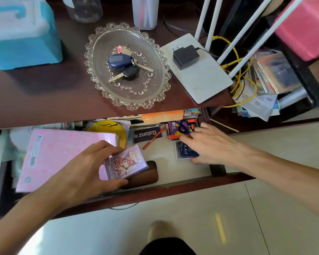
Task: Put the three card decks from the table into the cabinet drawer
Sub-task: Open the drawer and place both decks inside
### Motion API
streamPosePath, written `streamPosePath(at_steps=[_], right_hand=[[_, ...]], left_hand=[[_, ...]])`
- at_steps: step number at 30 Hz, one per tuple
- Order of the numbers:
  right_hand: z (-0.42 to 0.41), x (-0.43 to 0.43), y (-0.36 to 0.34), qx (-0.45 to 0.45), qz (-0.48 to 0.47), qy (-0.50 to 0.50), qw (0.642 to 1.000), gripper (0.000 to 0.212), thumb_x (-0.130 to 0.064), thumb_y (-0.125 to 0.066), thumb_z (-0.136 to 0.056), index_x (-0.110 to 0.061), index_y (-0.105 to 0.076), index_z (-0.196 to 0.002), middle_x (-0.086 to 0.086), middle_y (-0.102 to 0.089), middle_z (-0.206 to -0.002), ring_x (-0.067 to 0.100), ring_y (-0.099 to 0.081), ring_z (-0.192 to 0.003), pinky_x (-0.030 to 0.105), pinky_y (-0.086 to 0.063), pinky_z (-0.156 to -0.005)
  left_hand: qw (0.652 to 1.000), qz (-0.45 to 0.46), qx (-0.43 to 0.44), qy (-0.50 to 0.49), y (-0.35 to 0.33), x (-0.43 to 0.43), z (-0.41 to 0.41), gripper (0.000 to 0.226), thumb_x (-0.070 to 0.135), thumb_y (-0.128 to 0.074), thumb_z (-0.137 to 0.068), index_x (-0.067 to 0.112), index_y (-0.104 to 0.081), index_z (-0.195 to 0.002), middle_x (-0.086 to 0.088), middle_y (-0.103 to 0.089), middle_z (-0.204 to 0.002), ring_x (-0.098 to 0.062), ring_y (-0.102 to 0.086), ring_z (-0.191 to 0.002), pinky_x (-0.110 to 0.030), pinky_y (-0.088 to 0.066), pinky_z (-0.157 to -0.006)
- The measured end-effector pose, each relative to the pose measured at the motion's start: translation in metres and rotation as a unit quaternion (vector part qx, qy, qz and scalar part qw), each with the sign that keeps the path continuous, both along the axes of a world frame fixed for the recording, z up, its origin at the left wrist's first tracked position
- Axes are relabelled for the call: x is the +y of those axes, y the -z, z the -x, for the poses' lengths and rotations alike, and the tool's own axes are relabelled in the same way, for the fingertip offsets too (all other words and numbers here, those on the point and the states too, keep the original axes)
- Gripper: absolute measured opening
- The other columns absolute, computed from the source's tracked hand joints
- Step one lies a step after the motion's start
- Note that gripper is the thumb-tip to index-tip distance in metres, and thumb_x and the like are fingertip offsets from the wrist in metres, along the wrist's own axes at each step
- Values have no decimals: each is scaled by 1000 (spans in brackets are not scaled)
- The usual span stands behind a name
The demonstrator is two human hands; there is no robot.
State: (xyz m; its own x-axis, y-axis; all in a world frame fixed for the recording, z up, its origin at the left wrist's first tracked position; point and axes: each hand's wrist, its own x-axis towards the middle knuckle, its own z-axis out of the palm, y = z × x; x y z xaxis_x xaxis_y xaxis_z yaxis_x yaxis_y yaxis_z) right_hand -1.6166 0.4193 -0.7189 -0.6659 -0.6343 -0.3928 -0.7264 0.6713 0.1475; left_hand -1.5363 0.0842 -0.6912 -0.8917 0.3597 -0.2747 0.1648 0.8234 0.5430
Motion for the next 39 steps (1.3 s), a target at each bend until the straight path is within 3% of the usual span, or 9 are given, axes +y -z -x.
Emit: streamPosePath(at_steps=[4,10,13,17,23,28,31,35,39], right_hand=[[2,0,0,-14,11,9,1000,67,-54,-70,-86,-19,-51,-140,8,-74,-112,29,-67,-106,39,-47,-94],[4,9,1,-30,47,22,998,69,-58,-72,-85,-26,-54,-144,2,-64,-129,26,-65,-110,38,-49,-92],[6,17,4,-16,65,4,998,67,-57,-75,-82,-28,-58,-141,-2,-66,-125,23,-65,-112,34,-43,-86],[9,23,8,3,75,-5,997,67,-54,-80,-79,-25,-62,-136,2,-69,-116,24,-68,-107,35,-43,-83],[15,27,5,7,120,9,993,58,-57,-72,-86,-27,-64,-134,-2,-68,-116,20,-65,-108,36,-43,-88],[19,39,-17,-29,292,173,940,44,-52,-64,-94,-31,-67,-133,-7,-73,-118,5,-63,-95,27,-52,-78],[17,42,-18,-48,322,215,920,37,-46,-65,-94,-31,-70,-128,-10,-71,-103,4,-66,-88,33,-59,-75],[12,40,-9,-101,355,260,892,31,-41,-68,-95,-30,-72,-124,-13,-73,-96,0,-69,-86,31,-62,-72],[6,41,1,-118,386,291,867,25,-36,-69,-96,-30,-75,-119,-10,-77,-97,2,-71,-87,31,-64,-73]], left_hand=[[1000,-24,0,4,0,3,-1,80,79,-61,-62,38,-56,-131,26,-52,-111,18,-45,-107,-3,-44,-69],[990,-116,-79,-18,2,19,4,64,80,-69,-59,59,-48,-115,37,-49,-113,13,-51,-106,2,-45,-68],[985,-132,-116,-3,7,39,13,70,75,-76,-60,53,-53,-122,32,-52,-113,13,-52,-105,-1,-47,-71],[988,-89,-116,43,13,71,28,80,73,-74,-63,38,-55,-132,27,-53,-113,3,-55,-102,-14,-51,-81],[990,54,-47,122,16,117,43,78,81,-59,-70,35,-55,-134,14,-61,-127,-11,-57,-114,-31,-49,-89],[973,115,-72,188,20,152,53,75,73,-61,-78,30,-52,-139,3,-62,-129,-21,-56,-119,-34,-44,-87],[973,92,-115,181,24,163,58,73,62,-72,-77,28,-53,-139,-1,-58,-129,-23,-54,-119,-32,-46,-88],[970,55,-174,161,31,172,62,73,49,-79,-77,26,-52,-141,-4,-52,-137,-24,-50,-122,-38,-48,-101],[969,21,-204,137,44,177,60,69,50,-74,-81,30,-51,-143,-1,-49,-125,-24,-49,-119,-31,-44,-96]])
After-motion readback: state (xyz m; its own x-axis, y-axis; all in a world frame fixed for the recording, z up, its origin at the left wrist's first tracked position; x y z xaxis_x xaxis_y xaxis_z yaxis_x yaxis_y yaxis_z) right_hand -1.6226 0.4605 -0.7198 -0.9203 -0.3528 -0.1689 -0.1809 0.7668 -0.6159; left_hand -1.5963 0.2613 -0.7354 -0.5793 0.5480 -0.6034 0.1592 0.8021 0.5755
